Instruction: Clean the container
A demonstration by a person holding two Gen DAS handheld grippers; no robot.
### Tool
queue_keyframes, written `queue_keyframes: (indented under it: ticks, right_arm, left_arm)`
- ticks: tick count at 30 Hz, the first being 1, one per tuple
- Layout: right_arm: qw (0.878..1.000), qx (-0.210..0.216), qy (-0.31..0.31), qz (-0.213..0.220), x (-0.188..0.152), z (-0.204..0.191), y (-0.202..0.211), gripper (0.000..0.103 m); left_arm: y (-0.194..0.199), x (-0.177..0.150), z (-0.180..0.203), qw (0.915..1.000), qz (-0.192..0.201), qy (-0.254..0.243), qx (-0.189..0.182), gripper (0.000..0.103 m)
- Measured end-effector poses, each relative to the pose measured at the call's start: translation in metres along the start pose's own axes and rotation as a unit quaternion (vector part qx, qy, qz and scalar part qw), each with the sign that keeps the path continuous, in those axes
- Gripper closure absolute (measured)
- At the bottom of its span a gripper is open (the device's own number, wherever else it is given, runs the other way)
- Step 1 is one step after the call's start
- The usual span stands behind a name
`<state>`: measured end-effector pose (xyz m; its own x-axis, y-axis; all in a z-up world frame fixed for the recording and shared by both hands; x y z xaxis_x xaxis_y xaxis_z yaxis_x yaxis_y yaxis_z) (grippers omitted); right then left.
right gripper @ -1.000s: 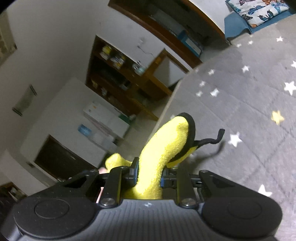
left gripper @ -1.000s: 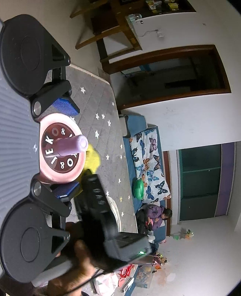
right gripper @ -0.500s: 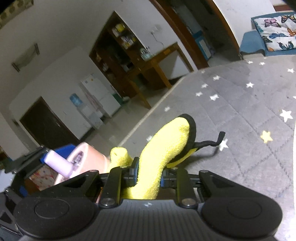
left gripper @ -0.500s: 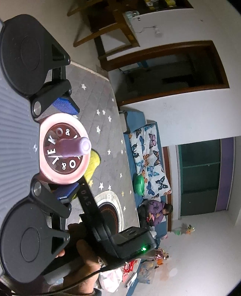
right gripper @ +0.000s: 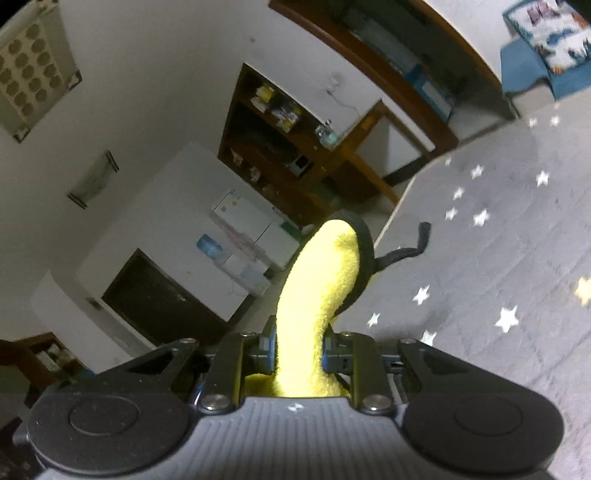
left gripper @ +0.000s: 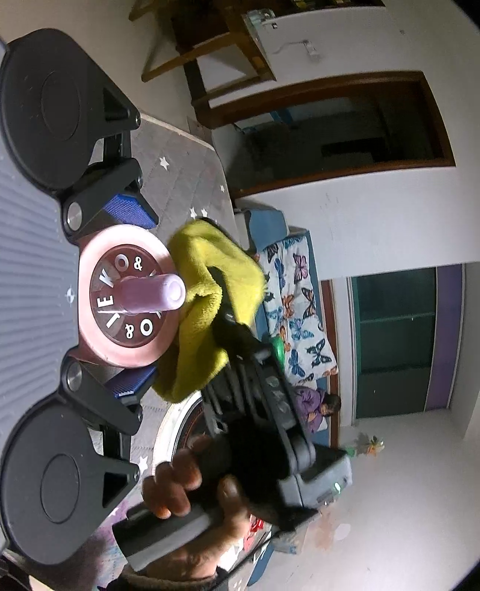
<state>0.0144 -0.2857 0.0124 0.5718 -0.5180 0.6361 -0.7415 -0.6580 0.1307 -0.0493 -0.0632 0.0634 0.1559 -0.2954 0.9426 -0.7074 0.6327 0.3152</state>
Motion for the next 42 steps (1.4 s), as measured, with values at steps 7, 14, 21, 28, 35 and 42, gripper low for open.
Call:
queue_keyframes:
  ticks: [7,14,21,28,35,42]
  right_arm:
    - [0.998,-0.036,-0.015,-0.041,-0.015,0.045,-0.025,0.083]
    - [0.993,-0.075,0.043,-0.075,-0.031,0.048,-0.018,0.083]
    - [0.979,-0.121,0.131,-0.102,-0.067,0.038,0.004,0.083]
    - [0.993,-0.089,0.051,-0.052,-0.044,0.029,0.021,0.084]
    - [0.999,0.022,-0.028,0.017,0.003,-0.006,0.025,0.084]
    - [0.999,0.001,-0.049,-0.022,-0.009,0.006,-0.013,0.084]
  left_arm:
    - [0.002,-0.001,-0.001,0.9998,0.001,-0.006,-0.021,0.021]
    - [0.0,0.001,-0.005,0.9997,-0.01,0.006,-0.021,0.02]
    - [0.003,-0.002,0.001,0.9993,-0.005,0.022,0.028,0.021]
    - [0.008,-0.003,0.009,0.9995,0.004,-0.001,0.03,0.021]
    - [0.009,-0.005,0.011,0.9992,0.015,-0.035,-0.015,0.021]
    - [0.007,-0.007,0.002,0.9987,0.022,-0.031,-0.034,0.02]
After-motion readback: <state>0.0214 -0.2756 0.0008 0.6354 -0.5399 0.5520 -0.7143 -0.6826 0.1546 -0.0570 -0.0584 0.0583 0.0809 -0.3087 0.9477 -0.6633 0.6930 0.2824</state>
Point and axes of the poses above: each gripper's, at about its wrist camera, not at the fingertips, and y roughly against the way its jaws point, z to its right, x to its top, the point moved 5 cm from there along -y, roughly the way its jaws point, and after that the axes turned 8 degrees about z, right-handed, at the moved point
